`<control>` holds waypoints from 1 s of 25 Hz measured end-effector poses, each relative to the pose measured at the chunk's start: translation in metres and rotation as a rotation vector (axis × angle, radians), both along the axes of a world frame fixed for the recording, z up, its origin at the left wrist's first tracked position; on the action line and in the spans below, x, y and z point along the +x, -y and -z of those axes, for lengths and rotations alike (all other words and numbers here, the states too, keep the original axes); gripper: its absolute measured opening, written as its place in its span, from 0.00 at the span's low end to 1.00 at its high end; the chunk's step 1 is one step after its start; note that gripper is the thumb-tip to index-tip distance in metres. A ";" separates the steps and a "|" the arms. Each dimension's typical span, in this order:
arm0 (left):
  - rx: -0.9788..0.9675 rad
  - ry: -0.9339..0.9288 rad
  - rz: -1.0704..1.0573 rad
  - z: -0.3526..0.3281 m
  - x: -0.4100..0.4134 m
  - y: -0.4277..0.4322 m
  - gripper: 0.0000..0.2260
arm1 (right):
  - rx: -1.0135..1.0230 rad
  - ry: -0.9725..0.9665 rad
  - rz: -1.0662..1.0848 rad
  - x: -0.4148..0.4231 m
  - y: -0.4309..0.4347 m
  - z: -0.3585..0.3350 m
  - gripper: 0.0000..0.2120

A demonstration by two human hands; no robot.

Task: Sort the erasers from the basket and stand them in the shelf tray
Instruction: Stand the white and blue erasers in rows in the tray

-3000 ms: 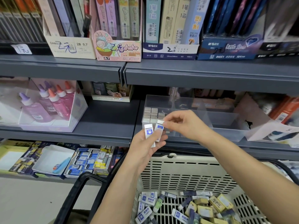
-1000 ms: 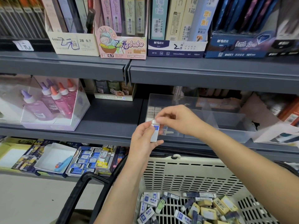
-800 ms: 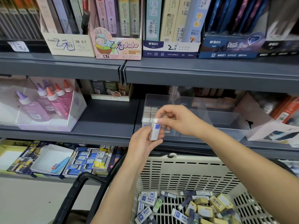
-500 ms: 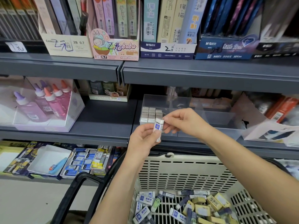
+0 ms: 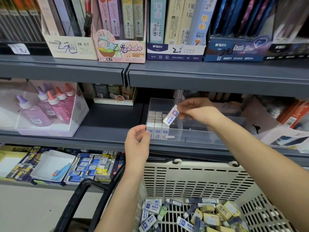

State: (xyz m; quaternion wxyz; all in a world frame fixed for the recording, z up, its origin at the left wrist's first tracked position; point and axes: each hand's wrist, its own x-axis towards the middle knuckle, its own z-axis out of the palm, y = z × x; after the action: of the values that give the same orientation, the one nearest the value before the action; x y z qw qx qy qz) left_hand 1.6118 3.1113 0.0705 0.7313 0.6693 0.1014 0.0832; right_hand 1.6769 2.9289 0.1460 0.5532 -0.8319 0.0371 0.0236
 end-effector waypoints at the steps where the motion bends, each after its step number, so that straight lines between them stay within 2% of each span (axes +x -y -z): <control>1: -0.004 -0.012 0.014 0.000 0.000 0.001 0.09 | 0.000 0.002 0.015 0.005 0.000 0.000 0.02; 5: -0.003 -0.035 0.070 0.000 0.002 0.005 0.09 | -0.095 0.130 0.081 0.023 -0.007 0.007 0.04; 6: -0.006 -0.042 0.087 0.000 0.002 0.006 0.09 | -0.191 0.169 0.081 0.025 -0.009 0.009 0.02; 8: -0.003 -0.056 0.115 0.000 0.002 0.007 0.09 | -0.419 0.230 0.052 0.026 -0.012 0.014 0.05; 10: -0.002 -0.060 0.129 0.000 0.002 0.007 0.08 | -0.514 0.251 0.012 0.026 -0.014 0.018 0.07; 18: -0.031 -0.127 0.106 0.003 0.003 0.006 0.11 | -0.619 0.249 -0.067 0.037 -0.020 0.017 0.08; 22: -0.037 -0.157 0.114 0.003 0.004 0.006 0.13 | -0.614 0.380 0.023 0.035 -0.018 0.014 0.09; 25: -0.038 -0.173 0.126 0.003 0.004 0.006 0.13 | -0.664 0.369 0.001 0.034 -0.017 0.017 0.09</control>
State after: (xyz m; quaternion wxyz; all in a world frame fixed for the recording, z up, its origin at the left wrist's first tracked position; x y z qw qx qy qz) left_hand 1.6158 3.1057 0.0674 0.7361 0.6651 0.1234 -0.0228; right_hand 1.7112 2.9458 0.1293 0.2508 -0.9561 -0.0570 -0.1403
